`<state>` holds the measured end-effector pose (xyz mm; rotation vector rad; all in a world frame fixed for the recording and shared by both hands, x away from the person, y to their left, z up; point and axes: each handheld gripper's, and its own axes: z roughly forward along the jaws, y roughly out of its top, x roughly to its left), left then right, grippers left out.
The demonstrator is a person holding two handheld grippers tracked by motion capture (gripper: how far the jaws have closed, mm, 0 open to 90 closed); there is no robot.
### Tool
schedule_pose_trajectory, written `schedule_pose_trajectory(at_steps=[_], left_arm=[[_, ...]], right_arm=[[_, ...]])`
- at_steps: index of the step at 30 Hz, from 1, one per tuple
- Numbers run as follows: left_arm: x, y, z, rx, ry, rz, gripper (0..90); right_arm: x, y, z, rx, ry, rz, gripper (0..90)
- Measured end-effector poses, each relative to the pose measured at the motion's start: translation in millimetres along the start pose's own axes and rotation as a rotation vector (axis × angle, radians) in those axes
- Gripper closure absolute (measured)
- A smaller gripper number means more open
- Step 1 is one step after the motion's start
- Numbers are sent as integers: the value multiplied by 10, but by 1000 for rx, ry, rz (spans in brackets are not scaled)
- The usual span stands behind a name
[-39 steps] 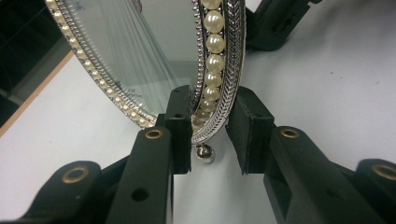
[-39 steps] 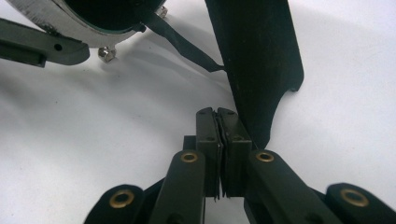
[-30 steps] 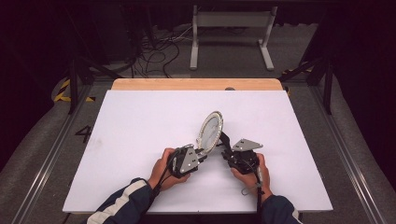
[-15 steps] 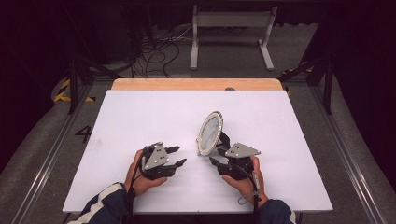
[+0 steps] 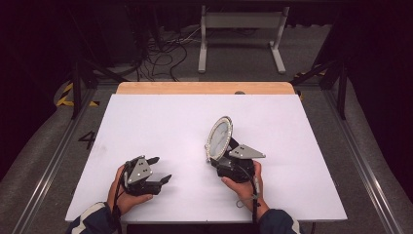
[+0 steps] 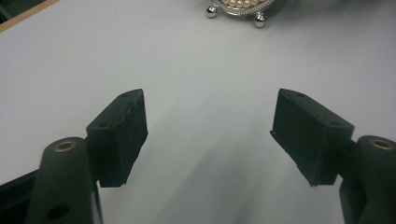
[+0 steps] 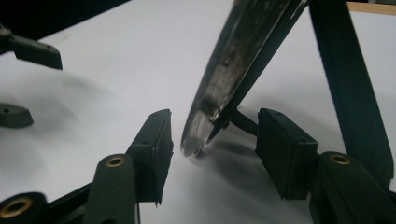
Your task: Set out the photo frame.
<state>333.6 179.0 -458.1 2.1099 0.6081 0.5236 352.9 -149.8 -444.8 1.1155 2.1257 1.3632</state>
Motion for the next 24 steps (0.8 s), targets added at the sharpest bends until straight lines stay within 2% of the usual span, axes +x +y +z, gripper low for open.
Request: schedule_pose_trajectory(at_steps=[4, 6, 11, 14, 16, 24], left_arm=[[-10, 10, 61, 25, -3, 18, 246], [-17, 17, 74, 29, -3, 21, 241], [-25, 25, 95, 35, -4, 31, 232], [-20, 22, 110, 43, -3, 31, 226], [-13, 21, 122, 52, -6, 34, 223], [0, 16, 118, 56, -6, 32, 214]], right_arm=[[4, 18, 33, -48, -44, 26, 489], [19, 12, 62, -59, -40, 41, 501], [45, -11, 131, -58, -64, 52, 527], [47, -10, 141, -54, -60, 47, 555], [50, -5, 133, -49, -41, 34, 598], [9, -2, 95, -26, -13, 29, 608]])
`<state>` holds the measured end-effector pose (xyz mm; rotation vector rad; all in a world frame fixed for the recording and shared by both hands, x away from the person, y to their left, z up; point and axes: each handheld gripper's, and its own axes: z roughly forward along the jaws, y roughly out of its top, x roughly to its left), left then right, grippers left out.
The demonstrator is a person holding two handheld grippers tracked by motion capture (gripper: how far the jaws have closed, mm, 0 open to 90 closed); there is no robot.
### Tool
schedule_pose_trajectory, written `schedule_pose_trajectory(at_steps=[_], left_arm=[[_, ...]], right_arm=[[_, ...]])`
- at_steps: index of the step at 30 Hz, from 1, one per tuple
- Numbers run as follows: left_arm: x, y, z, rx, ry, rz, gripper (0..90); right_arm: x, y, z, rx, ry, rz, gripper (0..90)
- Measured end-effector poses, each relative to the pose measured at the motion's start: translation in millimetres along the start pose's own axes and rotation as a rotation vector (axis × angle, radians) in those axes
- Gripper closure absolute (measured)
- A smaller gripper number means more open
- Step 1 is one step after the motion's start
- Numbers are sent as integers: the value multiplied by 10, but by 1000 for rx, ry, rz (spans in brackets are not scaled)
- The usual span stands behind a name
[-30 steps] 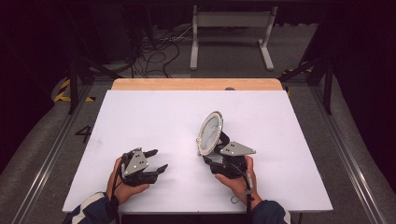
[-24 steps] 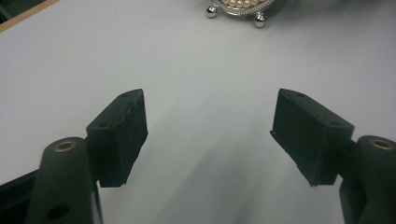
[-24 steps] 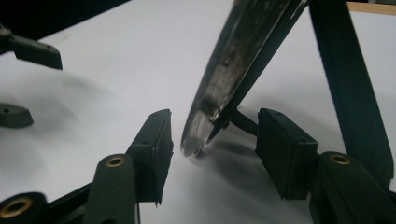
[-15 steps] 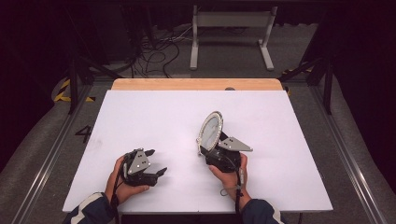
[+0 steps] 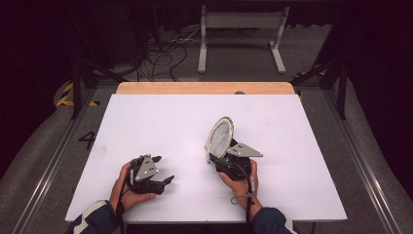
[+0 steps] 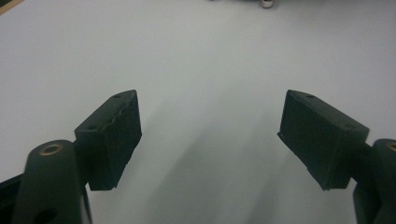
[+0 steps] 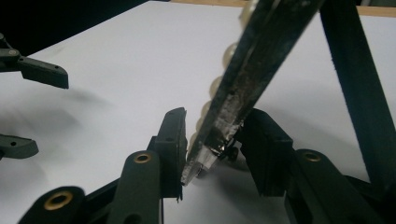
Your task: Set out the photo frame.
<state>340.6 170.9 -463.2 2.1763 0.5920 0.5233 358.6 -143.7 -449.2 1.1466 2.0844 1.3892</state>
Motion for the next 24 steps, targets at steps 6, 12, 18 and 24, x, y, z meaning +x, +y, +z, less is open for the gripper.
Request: schedule_pose_trajectory(at_steps=[6, 12, 18, 24], left_arm=[[-1, -1, 2, 4, -5, 4, 212], [-10, 0, 0, 5, -13, 10, 224], [0, -5, -14, 2, -10, 5, 214], [-4, -4, -4, 7, -11, 8, 211]], right_arm=[[-64, -1, -56, 16, 29, -10, 638], [-102, -19, -133, 31, 49, -12, 672], [-143, -32, -190, 42, 72, -14, 694], [-137, -36, -190, 31, 65, -19, 668]])
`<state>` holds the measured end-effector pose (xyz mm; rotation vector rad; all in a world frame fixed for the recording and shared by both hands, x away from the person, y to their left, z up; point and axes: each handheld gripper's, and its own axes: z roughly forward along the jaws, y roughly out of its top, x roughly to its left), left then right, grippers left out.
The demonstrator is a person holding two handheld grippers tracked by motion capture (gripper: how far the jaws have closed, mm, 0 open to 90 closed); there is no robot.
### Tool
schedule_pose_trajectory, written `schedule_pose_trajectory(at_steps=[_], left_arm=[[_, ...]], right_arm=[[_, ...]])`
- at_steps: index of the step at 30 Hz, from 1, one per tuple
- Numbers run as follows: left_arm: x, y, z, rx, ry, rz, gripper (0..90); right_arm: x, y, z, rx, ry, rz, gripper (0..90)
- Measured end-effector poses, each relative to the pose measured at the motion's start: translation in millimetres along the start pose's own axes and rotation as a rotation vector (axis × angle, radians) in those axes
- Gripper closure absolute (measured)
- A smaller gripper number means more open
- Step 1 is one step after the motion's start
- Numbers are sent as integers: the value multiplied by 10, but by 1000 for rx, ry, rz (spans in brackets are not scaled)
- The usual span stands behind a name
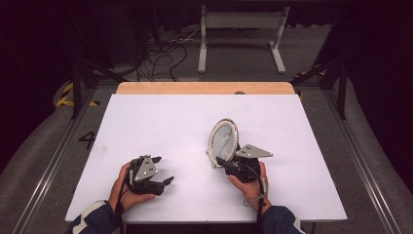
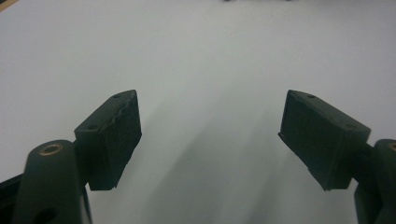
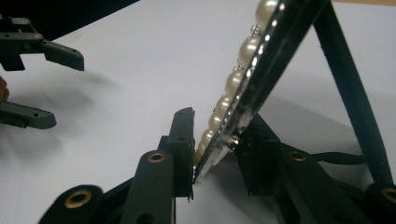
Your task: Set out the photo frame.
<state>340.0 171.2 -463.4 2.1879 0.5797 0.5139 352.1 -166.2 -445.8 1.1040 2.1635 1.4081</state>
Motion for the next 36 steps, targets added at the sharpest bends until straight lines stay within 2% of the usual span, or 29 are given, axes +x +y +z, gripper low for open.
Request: schedule_pose_trajectory(at_steps=[3, 5, 10, 17, 24, 26, 31, 32, 34, 36], left_arm=[[-6, 1, 11, 7, -2, 3, 210], [-8, 1, 17, 8, -5, 1, 208], [-10, 2, 31, 14, -13, 7, 206], [-10, -1, 29, 17, -19, 8, 202], [-3, -4, 27, 14, -26, 0, 200], [-10, 0, 29, 19, -31, 10, 208], [-23, 38, 48, 9, -46, 3, 205], [-23, 38, 48, 9, -46, 3, 201], [-27, 95, 83, 2, -63, 8, 197], [-8, 179, 135, -11, -81, 12, 196]], right_arm=[[24, 6, 40, -10, -25, -2, 619], [28, 5, 73, -17, -38, 5, 617], [33, -18, 173, -17, -49, 29, 663], [31, -6, 169, -8, -48, 22, 706], [-32, 1, 141, 15, 6, 27, 756], [-45, 9, 142, 23, 27, 29, 765], [-100, 39, 122, 61, 97, 12, 771], [-100, 39, 122, 61, 97, 12, 771], [-124, 45, 109, 75, 122, 13, 770], [-129, 50, 95, 85, 125, 5, 765]])
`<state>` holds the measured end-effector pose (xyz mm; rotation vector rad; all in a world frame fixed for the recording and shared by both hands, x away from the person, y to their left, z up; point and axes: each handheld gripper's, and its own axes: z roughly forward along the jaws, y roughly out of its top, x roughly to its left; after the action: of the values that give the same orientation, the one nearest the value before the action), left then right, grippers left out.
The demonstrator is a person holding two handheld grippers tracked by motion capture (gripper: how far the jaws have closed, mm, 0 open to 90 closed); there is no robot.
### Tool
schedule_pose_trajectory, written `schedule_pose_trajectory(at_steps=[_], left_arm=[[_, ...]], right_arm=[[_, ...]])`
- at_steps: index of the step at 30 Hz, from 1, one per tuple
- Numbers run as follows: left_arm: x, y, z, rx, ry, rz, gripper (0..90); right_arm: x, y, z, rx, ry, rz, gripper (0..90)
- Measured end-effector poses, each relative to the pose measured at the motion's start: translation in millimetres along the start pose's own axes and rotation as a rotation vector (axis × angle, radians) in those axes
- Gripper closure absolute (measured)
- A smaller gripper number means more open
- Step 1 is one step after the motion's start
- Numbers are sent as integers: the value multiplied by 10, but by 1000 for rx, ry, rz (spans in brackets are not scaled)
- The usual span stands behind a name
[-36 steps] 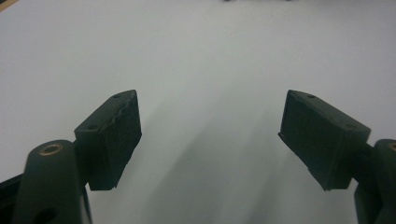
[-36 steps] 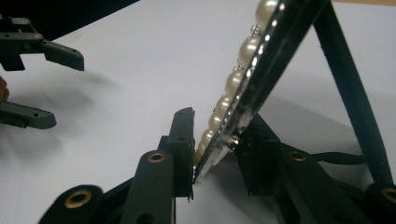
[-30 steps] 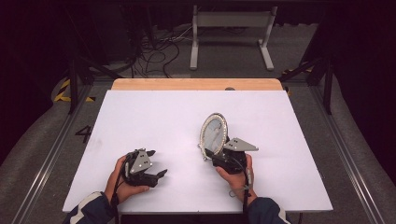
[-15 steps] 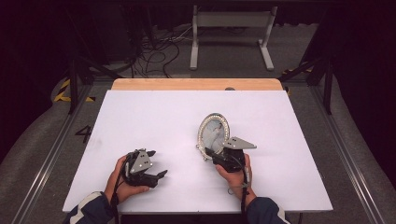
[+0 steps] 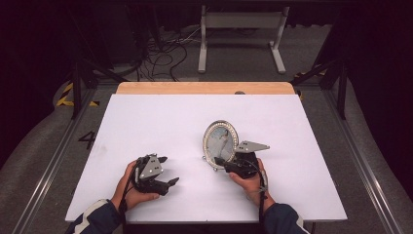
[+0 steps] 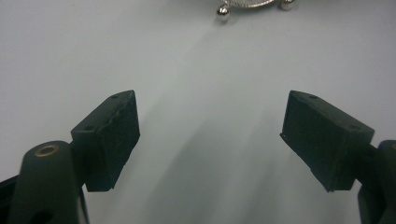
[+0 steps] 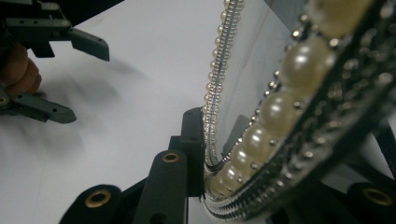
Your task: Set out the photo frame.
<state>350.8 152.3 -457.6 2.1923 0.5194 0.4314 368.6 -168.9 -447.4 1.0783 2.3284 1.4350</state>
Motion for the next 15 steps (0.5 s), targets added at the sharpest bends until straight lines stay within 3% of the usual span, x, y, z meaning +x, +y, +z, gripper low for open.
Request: schedule_pose_trajectory(at_steps=[4, 9, 11, 15], left_arm=[[84, 148, 117, -24, -29, -15, 183], [181, 314, 286, -35, -102, -39, 173], [222, 386, 375, -22, -167, -57, 164], [244, 499, 542, -15, -184, -38, 161]], right_arm=[[26, 12, -57, 0, -27, -17, 701], [100, 31, -161, 25, -74, -75, 646], [146, 32, -192, 45, -96, -108, 627], [207, 29, -244, 54, -135, -150, 599]])
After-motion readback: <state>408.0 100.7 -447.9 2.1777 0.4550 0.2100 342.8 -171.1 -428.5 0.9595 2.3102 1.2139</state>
